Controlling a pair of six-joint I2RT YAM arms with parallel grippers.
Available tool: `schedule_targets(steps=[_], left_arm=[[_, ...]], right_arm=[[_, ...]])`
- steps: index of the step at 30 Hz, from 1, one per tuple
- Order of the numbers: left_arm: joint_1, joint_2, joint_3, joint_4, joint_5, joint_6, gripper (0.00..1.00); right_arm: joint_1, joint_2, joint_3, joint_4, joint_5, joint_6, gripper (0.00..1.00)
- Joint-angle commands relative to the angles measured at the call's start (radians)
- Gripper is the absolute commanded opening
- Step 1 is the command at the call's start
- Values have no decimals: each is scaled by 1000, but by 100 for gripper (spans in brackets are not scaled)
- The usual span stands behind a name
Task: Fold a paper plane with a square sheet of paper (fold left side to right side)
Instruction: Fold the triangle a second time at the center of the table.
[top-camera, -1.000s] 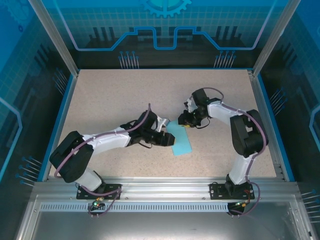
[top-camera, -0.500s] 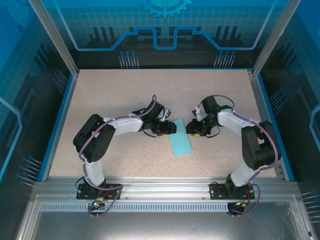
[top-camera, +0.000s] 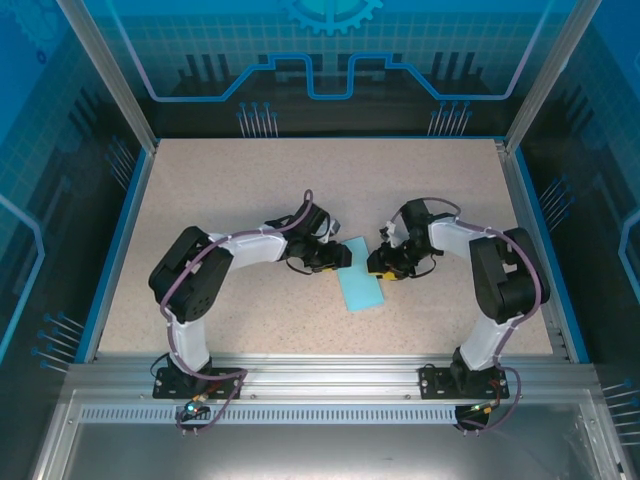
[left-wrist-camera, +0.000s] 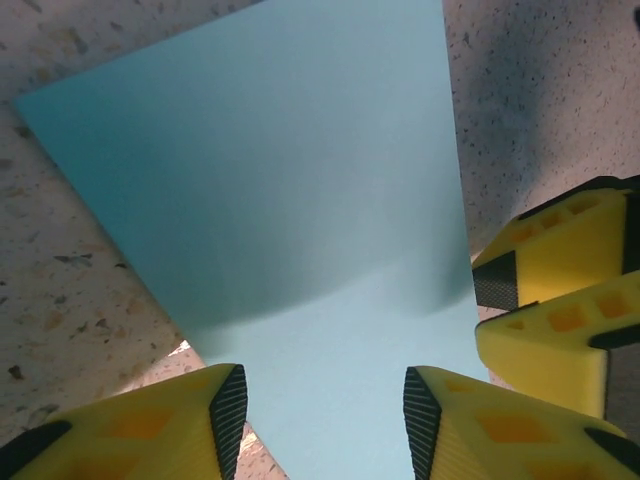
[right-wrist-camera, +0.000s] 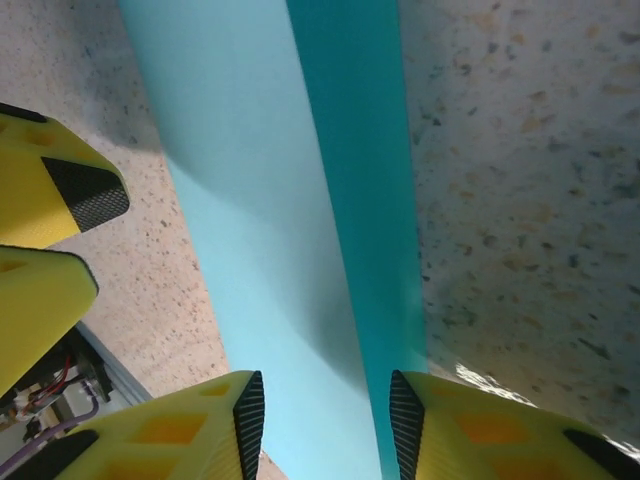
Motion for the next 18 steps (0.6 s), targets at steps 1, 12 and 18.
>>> schedule_targets(steps=[1,12,18], left_arm=[[7,-71,-22,-20,-22,33,51],[8,-243,-100,-48,-94,162,54],[8,-316,-131,-72,-109,210,56]], right_arm=[[-15,24,21,35,-83,15,39],[-13,57,22,157,-167,101,17],[-13,55,48,112,-140,60,29]])
